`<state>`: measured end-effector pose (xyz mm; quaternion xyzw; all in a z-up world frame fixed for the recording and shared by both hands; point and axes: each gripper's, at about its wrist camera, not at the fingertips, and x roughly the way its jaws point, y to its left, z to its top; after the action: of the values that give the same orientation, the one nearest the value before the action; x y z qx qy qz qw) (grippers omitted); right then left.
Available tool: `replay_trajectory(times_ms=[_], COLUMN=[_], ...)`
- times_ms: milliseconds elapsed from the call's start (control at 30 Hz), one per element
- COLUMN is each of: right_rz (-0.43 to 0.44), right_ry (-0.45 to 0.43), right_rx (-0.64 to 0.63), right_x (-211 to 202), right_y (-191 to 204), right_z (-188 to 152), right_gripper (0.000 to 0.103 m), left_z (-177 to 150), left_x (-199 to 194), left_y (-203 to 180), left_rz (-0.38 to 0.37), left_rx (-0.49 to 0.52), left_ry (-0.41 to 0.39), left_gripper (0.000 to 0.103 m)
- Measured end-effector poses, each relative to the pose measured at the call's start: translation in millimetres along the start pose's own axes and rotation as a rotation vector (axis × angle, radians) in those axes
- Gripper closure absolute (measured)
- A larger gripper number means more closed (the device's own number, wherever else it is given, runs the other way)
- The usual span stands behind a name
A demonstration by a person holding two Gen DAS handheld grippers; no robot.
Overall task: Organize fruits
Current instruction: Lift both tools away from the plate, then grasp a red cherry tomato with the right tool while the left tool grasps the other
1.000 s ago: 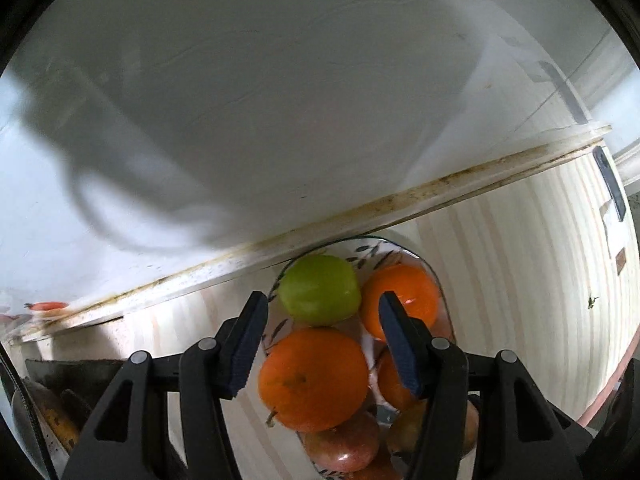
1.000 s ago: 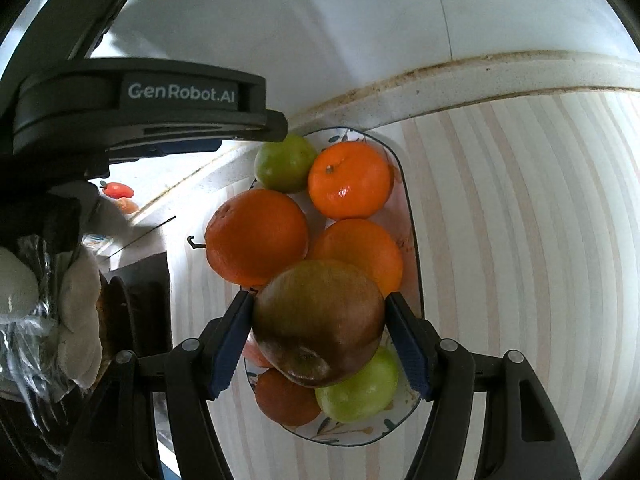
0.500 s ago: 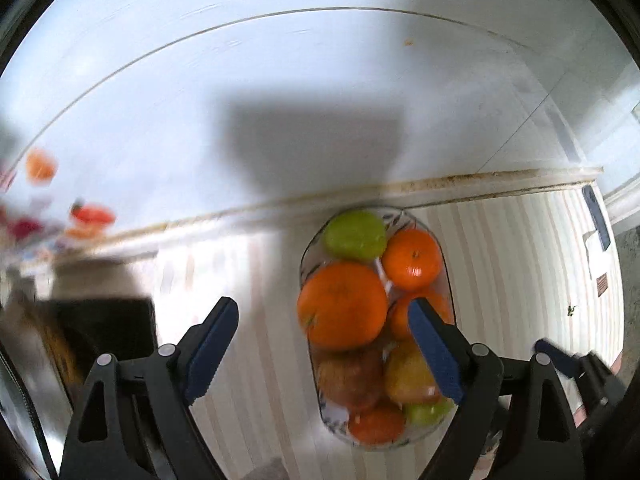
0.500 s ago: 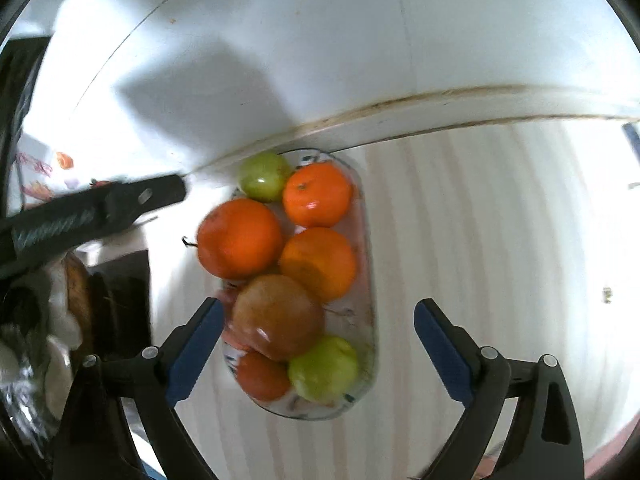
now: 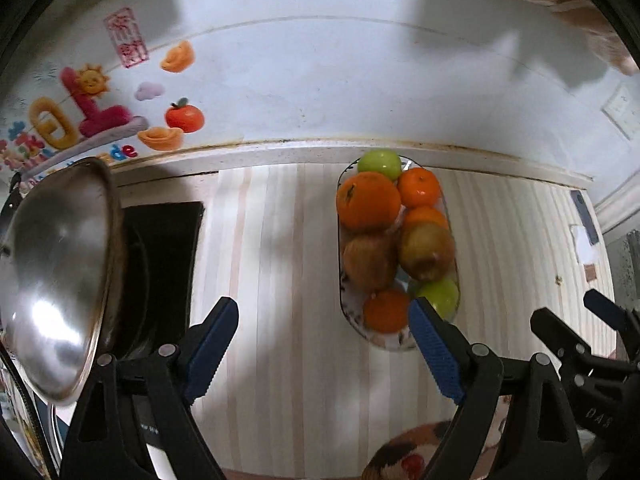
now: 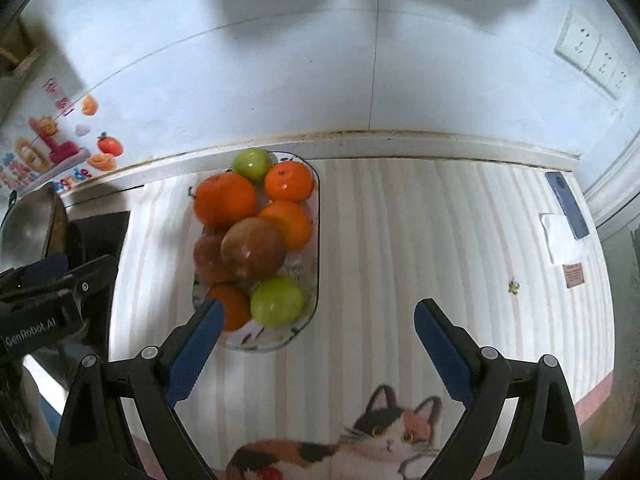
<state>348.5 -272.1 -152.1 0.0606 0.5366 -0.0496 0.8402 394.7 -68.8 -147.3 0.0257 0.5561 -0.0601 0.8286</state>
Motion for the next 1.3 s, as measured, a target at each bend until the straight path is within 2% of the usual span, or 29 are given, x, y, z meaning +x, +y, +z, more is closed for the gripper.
replay_trajectory(times_ms=[300,567,767,1133,1167,1200,1300], right_rz=[0.016,0.035,0.06,0.098,0.1,0.098,0.118], right_ry=[-0.085,-0.173,-0.208,-0.215,-0.21,-0.197,-0.13], right_rx=[-0.016,-0.026,-0.01,0.04,0.047,0.054,0.09], right_x=[-75.2,-137.0,-164.2,-177.4,-175.4,-171.2,-149.5], right_y=[6.3,19.7,20.7,12.9,9.9,6.1,-9.4], right_z=[-38.6,-62.9,-74.3,-89.9,-89.9,-90.0,-93.1], right_gripper=[0.005,0.005,0.005,0.005,0.005,0.005,0.005], left_z=[-47.1,-69.2,-81.7,-90.5,-90.5,-91.1,-97.0], left_x=[-70.4,-119.5,-143.7,-151.3,-146.2,-142.4,-116.7], left_y=[-1.4,-5.0,-6.9,-11.4,-13.8,-15.8,-26.6], left_rz=[-0.031,-0.042,-0.042,-0.08,-0.081,-0.082,-0.087], left_rx=[0.005,0.027,0.03,0.019,0.027,0.033,0.065], left_ry=[-0.093,-0.162,-0.207,-0.21,-0.2,-0.186,-0.127], left_gripper=[0.016,0.016,0.016,0.016,0.013,0.006,0.003])
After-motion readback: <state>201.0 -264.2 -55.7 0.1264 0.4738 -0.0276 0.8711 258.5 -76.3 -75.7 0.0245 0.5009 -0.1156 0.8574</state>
